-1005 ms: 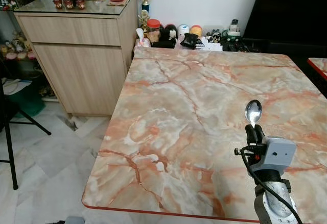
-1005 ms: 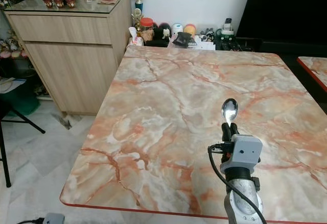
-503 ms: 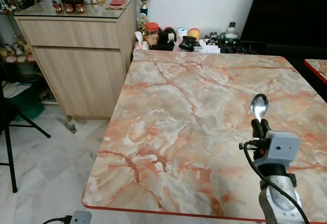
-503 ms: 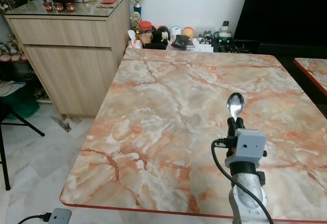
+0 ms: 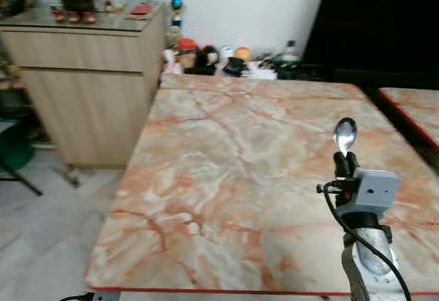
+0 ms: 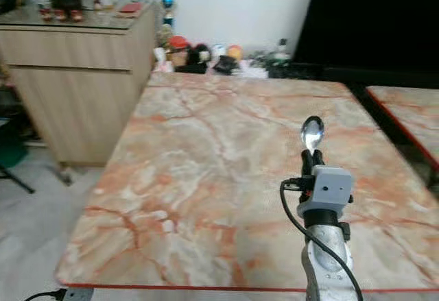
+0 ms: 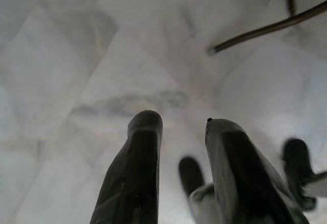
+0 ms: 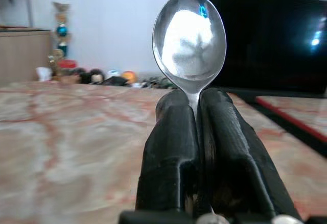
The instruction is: Setting the table
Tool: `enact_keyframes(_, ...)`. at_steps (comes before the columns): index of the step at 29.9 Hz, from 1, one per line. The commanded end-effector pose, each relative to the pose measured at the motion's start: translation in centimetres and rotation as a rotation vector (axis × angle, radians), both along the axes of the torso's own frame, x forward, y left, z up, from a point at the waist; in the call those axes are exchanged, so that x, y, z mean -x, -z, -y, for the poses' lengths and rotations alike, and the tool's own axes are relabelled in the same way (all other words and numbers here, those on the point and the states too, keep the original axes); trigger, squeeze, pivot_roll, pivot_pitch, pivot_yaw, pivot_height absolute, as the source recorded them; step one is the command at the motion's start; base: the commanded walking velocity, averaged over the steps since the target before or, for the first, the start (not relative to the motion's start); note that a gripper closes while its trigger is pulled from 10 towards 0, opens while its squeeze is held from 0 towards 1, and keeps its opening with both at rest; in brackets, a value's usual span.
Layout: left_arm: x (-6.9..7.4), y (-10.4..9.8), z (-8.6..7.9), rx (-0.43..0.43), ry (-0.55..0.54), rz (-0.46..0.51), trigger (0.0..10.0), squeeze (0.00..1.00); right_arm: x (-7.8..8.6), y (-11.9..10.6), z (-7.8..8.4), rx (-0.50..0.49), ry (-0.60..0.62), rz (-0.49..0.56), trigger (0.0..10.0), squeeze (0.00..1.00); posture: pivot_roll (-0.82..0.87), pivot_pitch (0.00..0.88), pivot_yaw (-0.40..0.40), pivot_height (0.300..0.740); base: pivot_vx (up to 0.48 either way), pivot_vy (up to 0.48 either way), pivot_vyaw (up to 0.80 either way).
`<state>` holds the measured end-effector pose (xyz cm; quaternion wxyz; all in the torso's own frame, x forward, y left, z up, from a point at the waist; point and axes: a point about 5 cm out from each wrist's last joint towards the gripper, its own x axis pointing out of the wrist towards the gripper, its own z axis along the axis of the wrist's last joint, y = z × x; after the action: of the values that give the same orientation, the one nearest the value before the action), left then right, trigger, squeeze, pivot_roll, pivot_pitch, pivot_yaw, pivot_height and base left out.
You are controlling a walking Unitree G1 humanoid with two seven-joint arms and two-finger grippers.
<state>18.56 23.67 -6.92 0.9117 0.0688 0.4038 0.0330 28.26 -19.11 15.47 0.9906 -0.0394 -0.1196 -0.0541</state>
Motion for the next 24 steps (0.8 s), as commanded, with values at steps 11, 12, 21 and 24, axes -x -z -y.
enact_keyframes(11, 2.1, 1.2, 1.1, 0.029, -0.009, -0.05, 10.0, 0.0, -0.2, -1.1, -0.1, 0.003, -0.013, 0.027, 10.0, 0.0, -0.08, 0.068, -0.052, 0.74, 0.0, -0.404, 0.0)
enact_keyframes(12, 2.5, 1.4, 0.9, 0.026, -0.012, -0.056, 10.0, 0.0, -0.1, -1.0, -0.1, 0.007, -0.013, 0.022, 10.0, 0.0, -0.08, 0.079, -0.052, 0.74, 0.0, -0.405, 0.0)
enact_keyframes(21, 4.2, 1.7, 0.1, 0.016, -0.012, -0.075, 10.0, 0.0, 0.4, -2.2, 0.0, -0.019, 0.008, 0.06, 10.0, 0.0, -0.06, 0.141, -0.047, 0.74, 0.0, -0.405, 0.0)
enact_keyframes(24, 4.0, 1.7, 0.1, 0.013, -0.006, -0.075, 10.0, 0.0, 0.2, -2.9, 0.1, -0.013, 0.016, 0.08, 10.0, 0.0, -0.06, 0.141, -0.044, 0.74, 0.0, -0.402, 0.0)
